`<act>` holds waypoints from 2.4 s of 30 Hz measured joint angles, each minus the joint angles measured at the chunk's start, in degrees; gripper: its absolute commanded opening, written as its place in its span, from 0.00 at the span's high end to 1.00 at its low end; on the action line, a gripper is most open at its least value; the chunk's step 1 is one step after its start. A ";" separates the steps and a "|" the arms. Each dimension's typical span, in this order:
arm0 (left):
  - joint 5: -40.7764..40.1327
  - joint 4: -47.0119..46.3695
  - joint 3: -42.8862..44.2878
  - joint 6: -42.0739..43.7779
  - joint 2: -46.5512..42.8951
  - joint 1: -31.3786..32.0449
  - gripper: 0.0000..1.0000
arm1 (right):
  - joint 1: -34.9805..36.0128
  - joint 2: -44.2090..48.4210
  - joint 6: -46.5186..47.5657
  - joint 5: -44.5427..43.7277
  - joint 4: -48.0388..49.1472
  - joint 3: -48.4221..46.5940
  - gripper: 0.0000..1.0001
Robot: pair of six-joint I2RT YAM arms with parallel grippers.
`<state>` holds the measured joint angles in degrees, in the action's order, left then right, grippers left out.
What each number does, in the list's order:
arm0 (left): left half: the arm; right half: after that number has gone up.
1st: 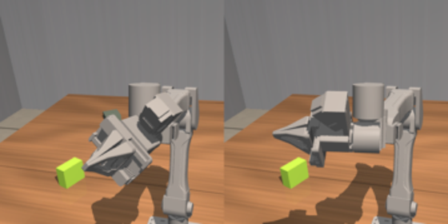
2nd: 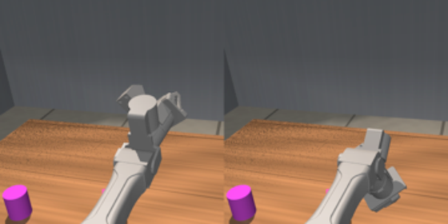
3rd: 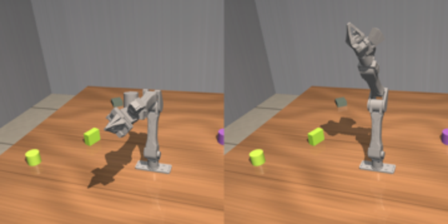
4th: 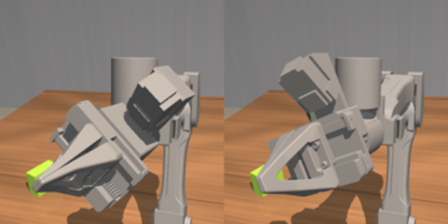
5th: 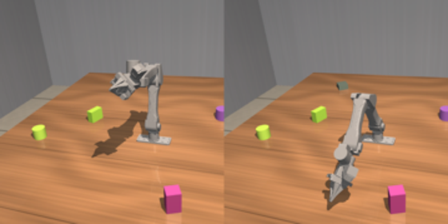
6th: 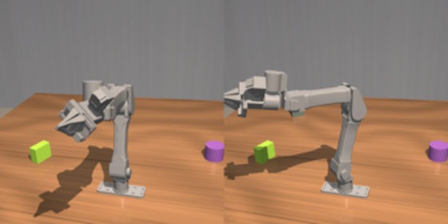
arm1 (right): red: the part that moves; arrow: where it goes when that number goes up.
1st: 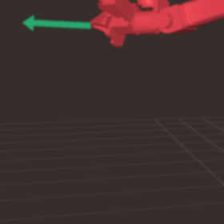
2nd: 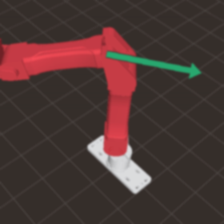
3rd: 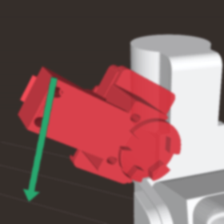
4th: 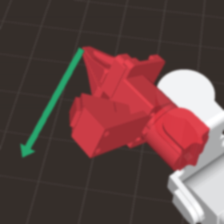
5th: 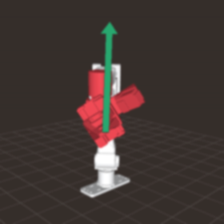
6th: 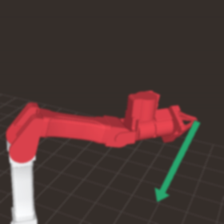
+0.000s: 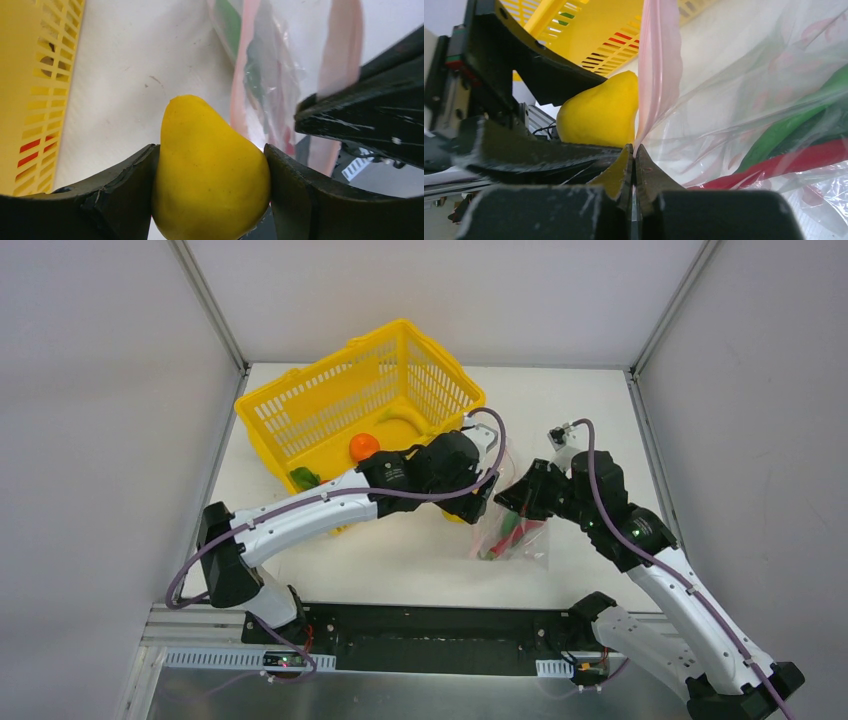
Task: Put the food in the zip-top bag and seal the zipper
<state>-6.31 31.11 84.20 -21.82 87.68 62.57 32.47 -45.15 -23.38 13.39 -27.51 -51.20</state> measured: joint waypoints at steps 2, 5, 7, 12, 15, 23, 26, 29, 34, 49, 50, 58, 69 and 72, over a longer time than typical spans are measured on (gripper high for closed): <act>-1.16 1.57 0.70 0.00 1.20 0.00 0.50 | 0.00 -0.02 0.44 0.31 -0.15 0.00 0.99; -3.30 3.63 0.83 -0.02 1.81 0.00 0.50 | 0.00 -0.07 1.01 0.74 -0.33 0.00 0.99; -4.76 5.07 1.22 -0.04 1.99 0.00 0.49 | 0.00 -0.07 1.29 0.90 -0.39 0.00 0.99; -5.22 4.92 1.77 -0.07 2.03 0.00 0.42 | 0.00 -0.07 1.38 1.05 -0.39 0.00 0.99; -3.30 1.99 0.35 -0.13 1.66 -0.02 0.39 | 0.00 -0.04 1.31 1.03 -0.39 0.00 0.99; 0.24 -1.73 -2.49 -1.68 1.22 -0.04 0.49 | 0.00 0.96 -0.22 2.05 -0.02 0.15 0.99; -2.80 -1.27 -2.67 -2.51 1.22 -0.04 0.51 | 0.00 1.42 -0.52 2.25 0.24 0.15 0.99; -7.41 0.39 -2.67 -3.15 1.22 -0.04 0.52 | 0.00 2.05 -0.55 2.25 0.17 0.15 0.99; -13.84 4.44 -2.67 -3.96 1.22 -0.02 0.53 | 0.00 2.64 -0.55 2.56 0.15 0.15 0.99; -25.70 13.49 -0.70 -4.81 1.22 0.02 0.54 | 0.00 1.84 -0.83 0.46 -4.81 -1.18 1.00; -25.92 13.73 -0.66 -4.79 1.18 0.00 0.54 | 0.00 1.16 -1.03 -0.52 -6.47 -2.36 1.00; -24.09 12.44 -0.70 -4.59 -2.14 0.04 0.52 | 0.04 -3.48 -1.27 -7.02 -16.35 -11.37 1.00; -3.41 -15.76 -9.53 -5.18 -19.34 0.13 0.54 | 0.09 -4.50 -1.64 -7.58 -17.75 -11.15 1.00; 2.01 -24.70 -11.78 -7.02 -17.88 0.11 0.55 | 0.11 -4.17 -2.12 -7.32 -16.48 -10.19 1.00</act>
<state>-4.29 6.42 72.42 -28.84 69.80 62.67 32.58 -49.32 -25.50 6.07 -43.99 -61.39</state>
